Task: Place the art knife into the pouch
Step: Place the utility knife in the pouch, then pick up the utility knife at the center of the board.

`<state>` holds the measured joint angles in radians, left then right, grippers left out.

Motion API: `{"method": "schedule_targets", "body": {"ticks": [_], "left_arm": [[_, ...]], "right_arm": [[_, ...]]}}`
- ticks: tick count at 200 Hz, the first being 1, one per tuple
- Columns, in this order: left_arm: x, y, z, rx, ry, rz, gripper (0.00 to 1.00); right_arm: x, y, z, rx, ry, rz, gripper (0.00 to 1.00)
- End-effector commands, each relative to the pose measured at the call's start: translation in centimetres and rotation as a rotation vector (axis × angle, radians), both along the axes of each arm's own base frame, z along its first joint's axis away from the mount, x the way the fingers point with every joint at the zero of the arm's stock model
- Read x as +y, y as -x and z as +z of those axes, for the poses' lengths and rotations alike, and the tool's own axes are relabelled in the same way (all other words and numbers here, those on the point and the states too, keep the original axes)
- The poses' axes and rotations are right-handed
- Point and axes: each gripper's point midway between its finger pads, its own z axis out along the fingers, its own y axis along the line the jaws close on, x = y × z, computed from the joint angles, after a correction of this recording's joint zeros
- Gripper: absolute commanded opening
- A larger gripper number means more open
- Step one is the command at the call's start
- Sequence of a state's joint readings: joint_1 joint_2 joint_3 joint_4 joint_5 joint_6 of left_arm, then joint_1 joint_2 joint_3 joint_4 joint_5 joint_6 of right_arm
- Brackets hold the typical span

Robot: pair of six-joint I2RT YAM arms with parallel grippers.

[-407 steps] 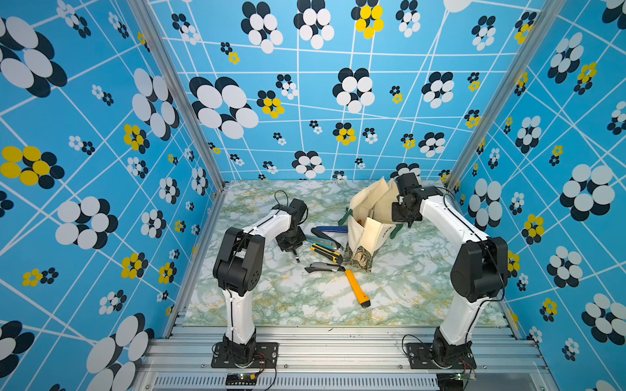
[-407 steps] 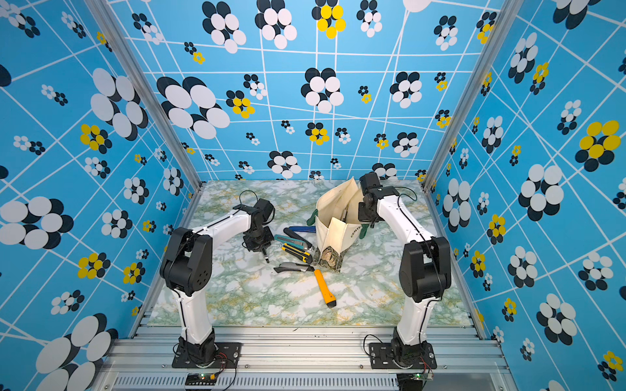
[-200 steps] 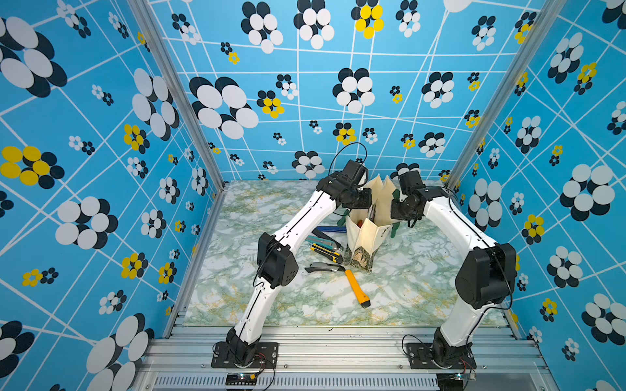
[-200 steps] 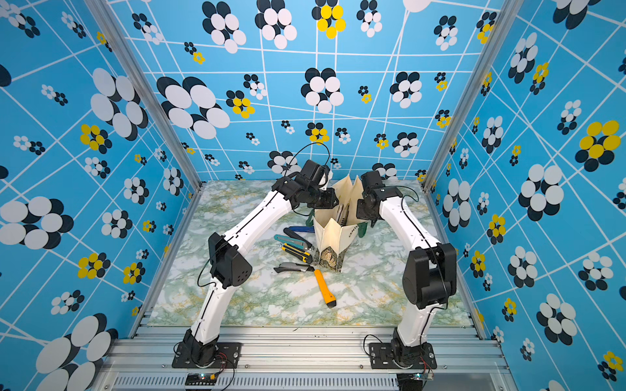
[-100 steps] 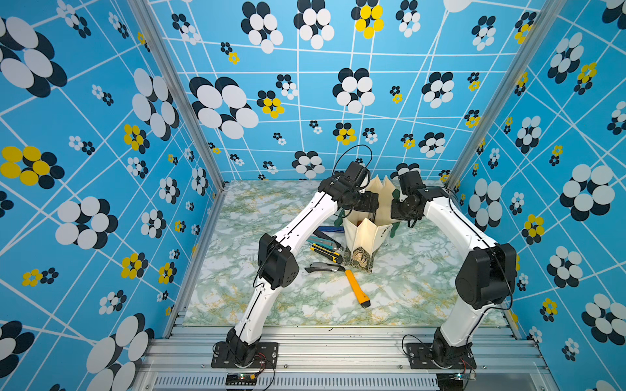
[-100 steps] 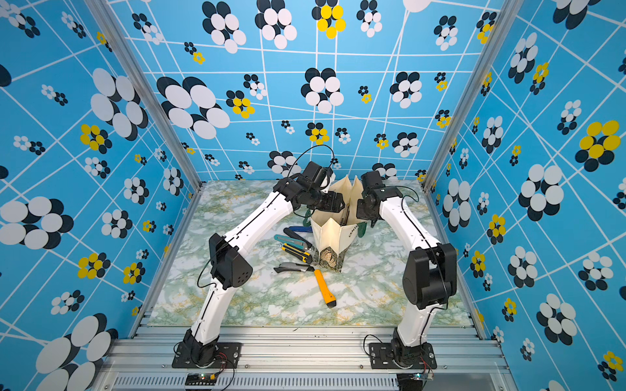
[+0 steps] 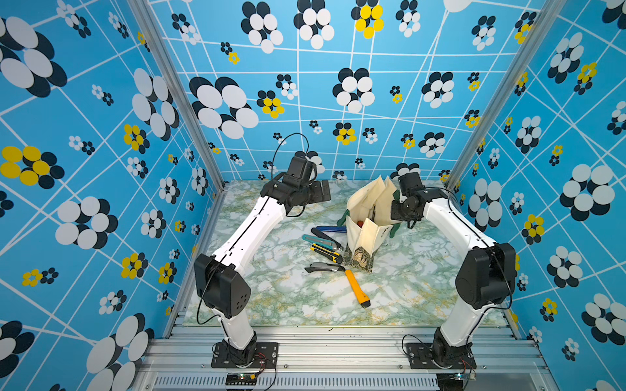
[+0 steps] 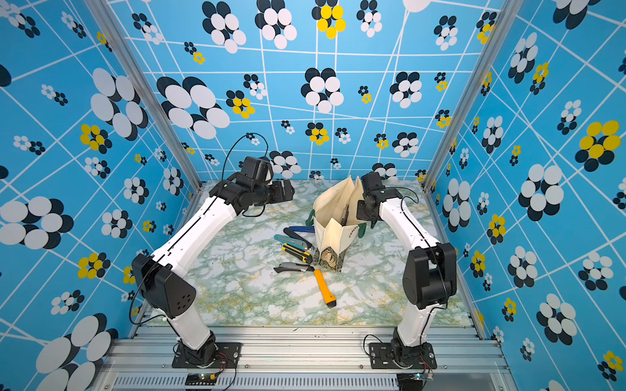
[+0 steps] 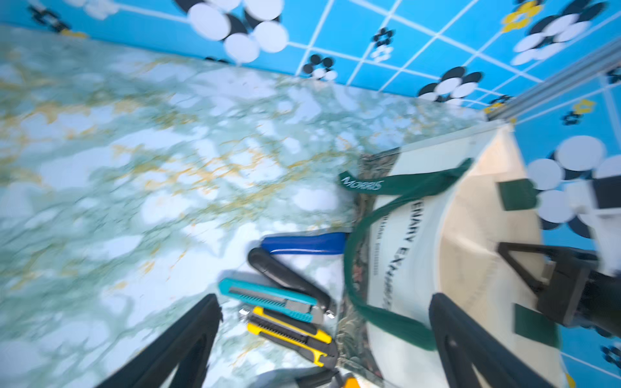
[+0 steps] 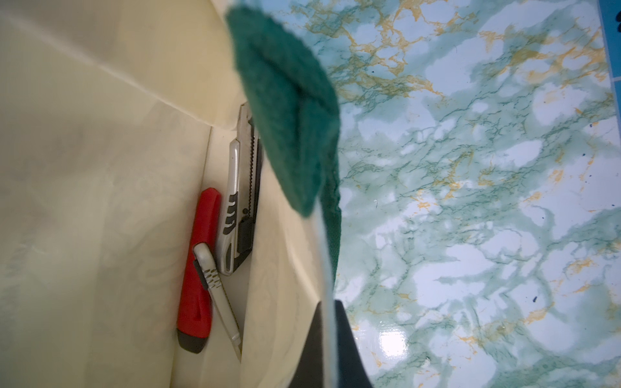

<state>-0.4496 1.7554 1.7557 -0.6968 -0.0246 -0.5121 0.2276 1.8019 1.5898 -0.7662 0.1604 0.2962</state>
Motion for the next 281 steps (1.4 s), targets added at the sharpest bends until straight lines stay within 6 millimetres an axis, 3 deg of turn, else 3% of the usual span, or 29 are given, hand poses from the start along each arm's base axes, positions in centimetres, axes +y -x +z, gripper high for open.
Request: {"method": "schedule_targets", "body": {"ticks": [1, 30, 65, 107, 131, 159, 230, 258, 281], "left_arm": [[1.2, 2.5, -7.4, 0.169, -0.142, -0.007, 1.0], [-0.4, 6.9, -11.5, 0.201, -0.184, -0.297, 1.0], [-0.3, 10.8, -13.6, 0.226, -0.278, -0.483, 1.0], [-3.0, 13.8, -16.6, 0.263, -0.377, -0.707, 1.0], [-3.4, 15.0, -18.5, 0.287, -0.441, -0.793, 1.0], [-3.7, 15.3, -20.0, 0.273, -0.487, -0.849, 1.0], [-4.0, 12.7, -23.2, 0.17, -0.569, -0.782, 1.0], [-4.4, 11.8, -23.0, 0.149, -0.576, -0.767, 1.0], [-4.2, 12.3, -24.0, 0.2, -0.58, -0.768, 0.96]], "right_arm": [[0.2, -0.1, -1.3, 0.031, 0.008, 0.001, 0.0], [-0.2, 0.1, -1.7, 0.046, 0.035, -0.004, 0.0], [-0.2, 0.2, -2.6, 0.073, 0.032, -0.016, 0.0], [-0.3, 0.7, -3.1, 0.098, 0.03, -0.036, 0.0], [-0.9, 1.2, -3.2, 0.118, 0.064, -0.042, 0.0], [-1.2, 1.0, -2.3, 0.118, 0.073, -0.053, 0.0], [-2.0, 2.1, -1.8, 0.125, 0.102, -0.083, 0.0], [-2.2, 2.1, -1.4, 0.118, 0.106, -0.089, 0.0], [-2.5, 2.1, -1.0, 0.113, 0.122, -0.094, 0.0]]}}
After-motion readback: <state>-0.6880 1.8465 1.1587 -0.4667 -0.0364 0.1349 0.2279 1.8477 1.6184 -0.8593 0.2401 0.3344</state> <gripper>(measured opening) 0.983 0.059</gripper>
